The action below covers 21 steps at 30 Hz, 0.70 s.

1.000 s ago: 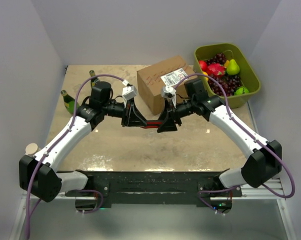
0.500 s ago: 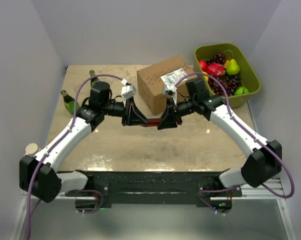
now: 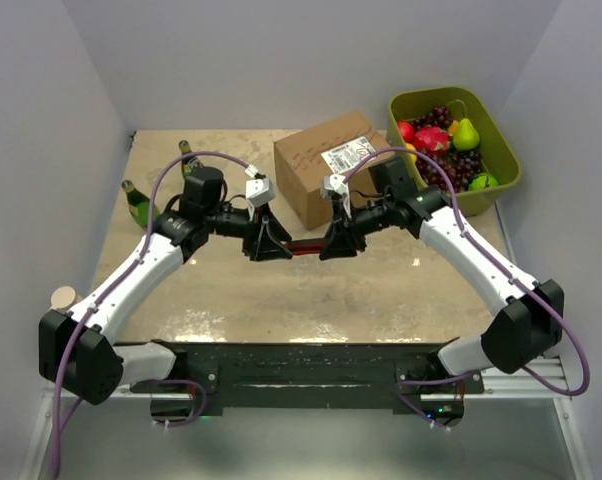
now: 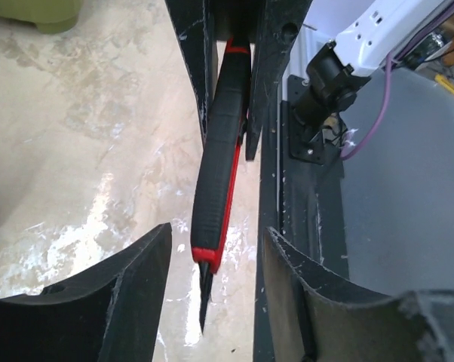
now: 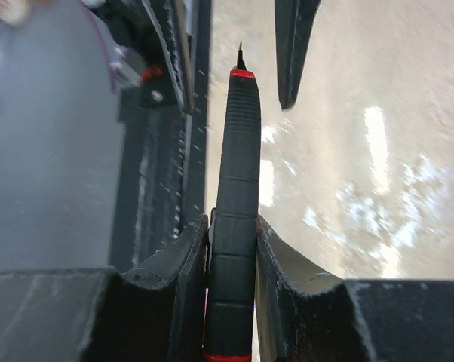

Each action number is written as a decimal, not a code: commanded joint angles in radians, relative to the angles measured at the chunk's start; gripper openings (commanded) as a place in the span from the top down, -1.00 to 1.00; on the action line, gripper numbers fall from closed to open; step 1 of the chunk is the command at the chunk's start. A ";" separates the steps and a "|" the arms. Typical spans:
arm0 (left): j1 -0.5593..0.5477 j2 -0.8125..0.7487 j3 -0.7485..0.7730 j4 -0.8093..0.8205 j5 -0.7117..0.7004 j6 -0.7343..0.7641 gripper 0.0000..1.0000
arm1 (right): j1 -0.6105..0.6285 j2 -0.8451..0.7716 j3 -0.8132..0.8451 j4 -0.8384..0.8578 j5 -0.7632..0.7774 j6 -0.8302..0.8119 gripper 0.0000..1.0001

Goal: Unpack the express box
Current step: Pick up the knife from the center of the board.

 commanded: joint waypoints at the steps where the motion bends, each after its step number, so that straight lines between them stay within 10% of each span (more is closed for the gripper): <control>1: -0.007 0.008 0.071 -0.127 -0.040 0.185 -0.13 | 0.003 0.032 0.120 -0.179 0.159 -0.241 1.00; 21: 0.062 0.077 0.129 -0.060 -0.177 0.138 -0.28 | -0.008 -0.001 0.183 -0.330 0.380 -0.383 1.00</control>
